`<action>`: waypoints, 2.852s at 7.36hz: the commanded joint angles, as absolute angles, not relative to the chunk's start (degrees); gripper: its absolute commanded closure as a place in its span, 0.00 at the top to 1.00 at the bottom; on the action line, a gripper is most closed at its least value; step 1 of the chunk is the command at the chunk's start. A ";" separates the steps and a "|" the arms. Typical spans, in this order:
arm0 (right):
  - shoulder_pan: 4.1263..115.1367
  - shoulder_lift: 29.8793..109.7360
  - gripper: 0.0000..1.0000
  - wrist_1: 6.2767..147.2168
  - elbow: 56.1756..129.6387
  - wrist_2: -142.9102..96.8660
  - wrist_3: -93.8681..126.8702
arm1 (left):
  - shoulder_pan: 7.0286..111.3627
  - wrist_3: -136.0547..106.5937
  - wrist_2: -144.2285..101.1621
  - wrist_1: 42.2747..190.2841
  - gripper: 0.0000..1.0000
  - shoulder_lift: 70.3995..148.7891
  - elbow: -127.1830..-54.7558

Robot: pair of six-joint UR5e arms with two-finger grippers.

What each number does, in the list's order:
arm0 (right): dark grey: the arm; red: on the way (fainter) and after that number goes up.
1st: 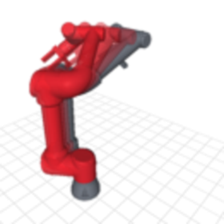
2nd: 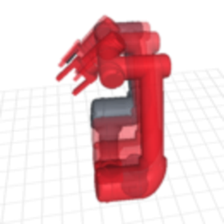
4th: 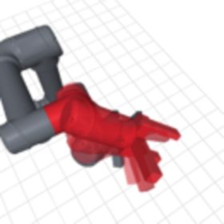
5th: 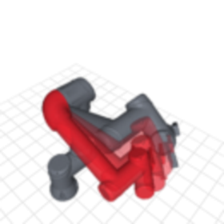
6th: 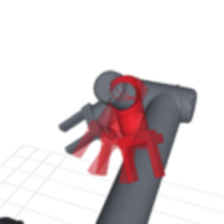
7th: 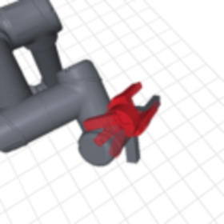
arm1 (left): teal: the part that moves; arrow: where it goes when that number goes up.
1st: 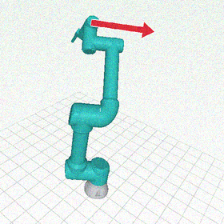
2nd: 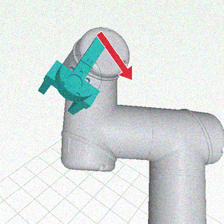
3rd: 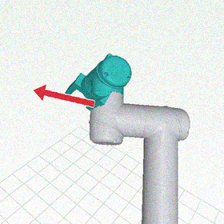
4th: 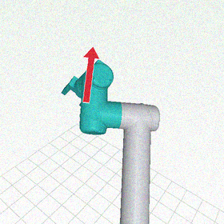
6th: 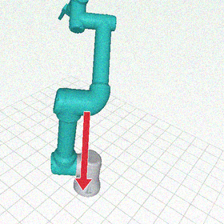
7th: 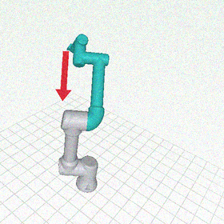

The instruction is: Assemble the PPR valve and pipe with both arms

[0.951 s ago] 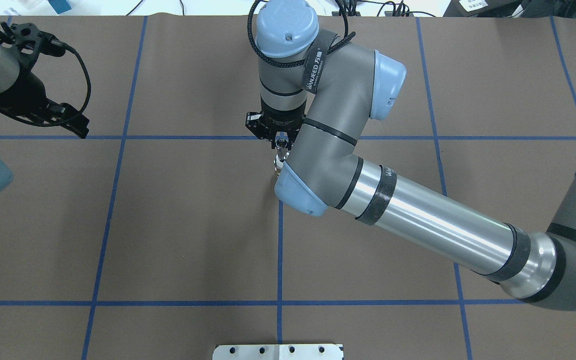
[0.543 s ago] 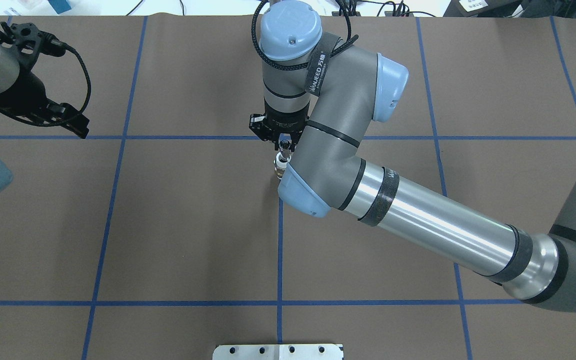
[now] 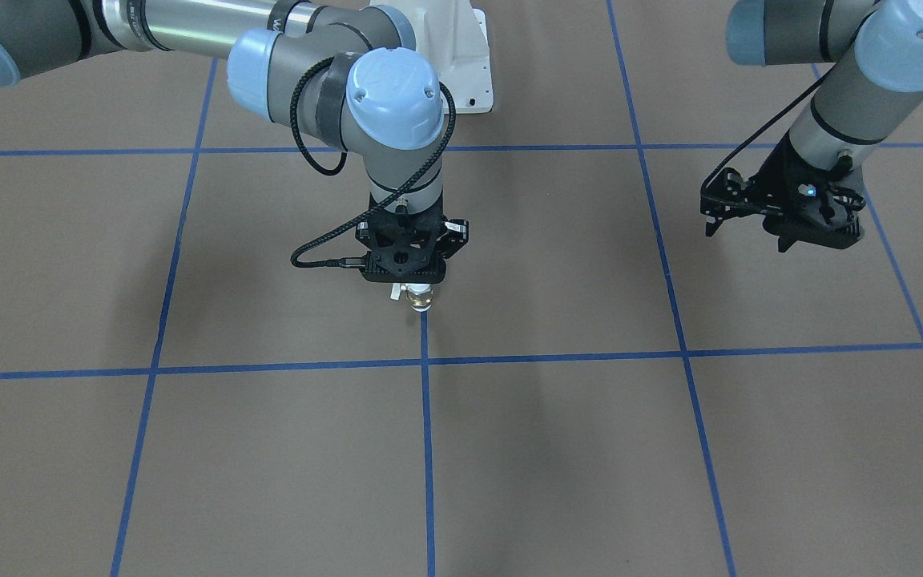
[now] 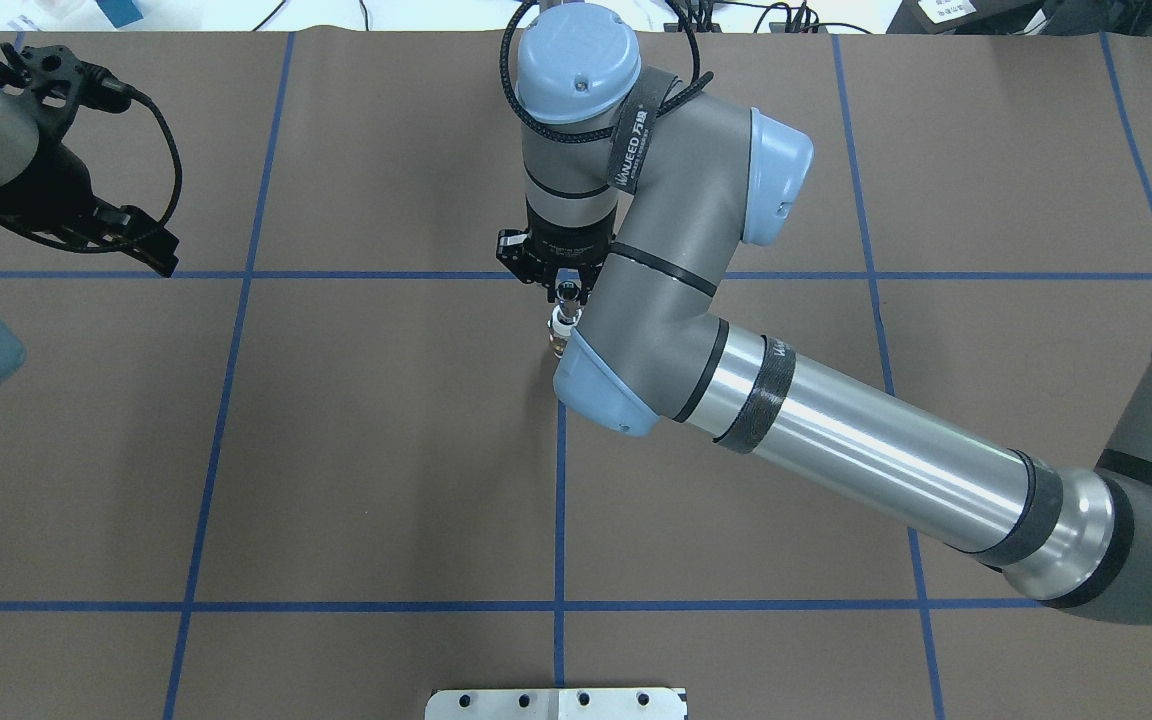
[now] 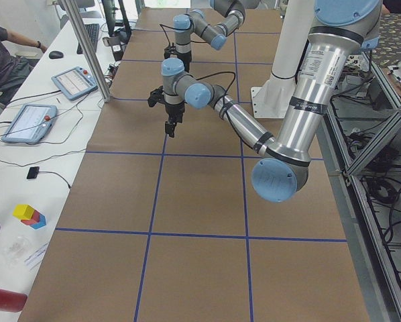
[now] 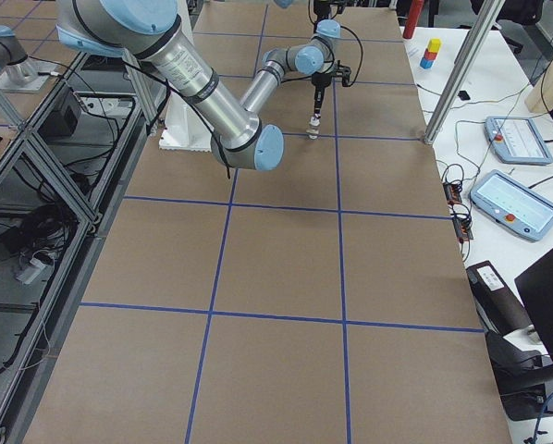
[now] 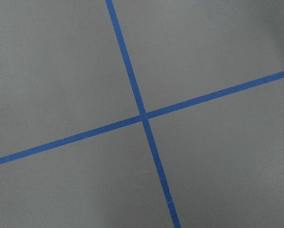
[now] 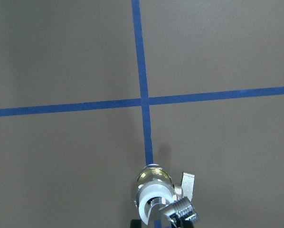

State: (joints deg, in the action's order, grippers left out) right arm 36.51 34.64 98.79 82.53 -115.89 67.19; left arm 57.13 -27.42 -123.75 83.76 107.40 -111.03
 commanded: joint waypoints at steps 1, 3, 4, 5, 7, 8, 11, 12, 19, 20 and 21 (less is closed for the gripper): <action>36.21 34.63 0.00 98.79 82.36 -115.84 67.50 | 57.13 -27.42 -123.75 83.76 1.00 107.32 -111.18; 35.95 34.54 0.00 98.70 82.27 -115.75 67.76 | 57.13 -27.42 -124.01 83.76 1.00 107.31 -111.18; 35.95 34.80 0.00 98.61 82.27 -115.75 67.68 | 57.13 -27.42 -124.10 83.76 1.00 107.31 -111.27; 35.95 34.80 0.00 98.61 82.09 -115.58 67.50 | 57.13 -27.42 -124.10 83.76 1.00 107.31 -111.27; 35.95 34.80 0.00 98.44 81.65 -115.58 67.24 | 57.13 -27.51 -124.10 83.76 1.00 107.31 -111.27; 35.95 34.80 0.00 98.44 81.56 -115.58 67.15 | 57.13 -27.42 -124.10 83.76 1.00 107.31 -111.36; 35.86 34.54 0.00 98.35 80.78 -115.49 67.59 | 57.13 -27.51 -124.10 83.76 1.00 107.31 -111.62; 35.86 34.54 0.00 98.35 80.77 -115.49 67.50 | 57.13 -27.42 -124.10 83.76 1.00 107.31 -111.62; 35.86 34.37 1.00 98.26 80.77 -115.40 68.38 | 57.13 -27.60 -124.45 83.76 1.00 107.31 -112.06; 36.21 34.37 1.00 98.35 81.64 -115.84 68.38 | 57.22 -27.60 -124.45 83.59 1.00 107.23 -112.50; 37.26 35.58 1.00 98.52 84.70 -116.10 68.38 | 57.30 -27.51 -125.15 81.93 1.00 107.14 -113.98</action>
State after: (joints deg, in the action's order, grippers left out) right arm 36.32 34.64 98.36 81.98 -115.74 68.39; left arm 57.21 -27.57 -124.62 83.26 107.23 -112.67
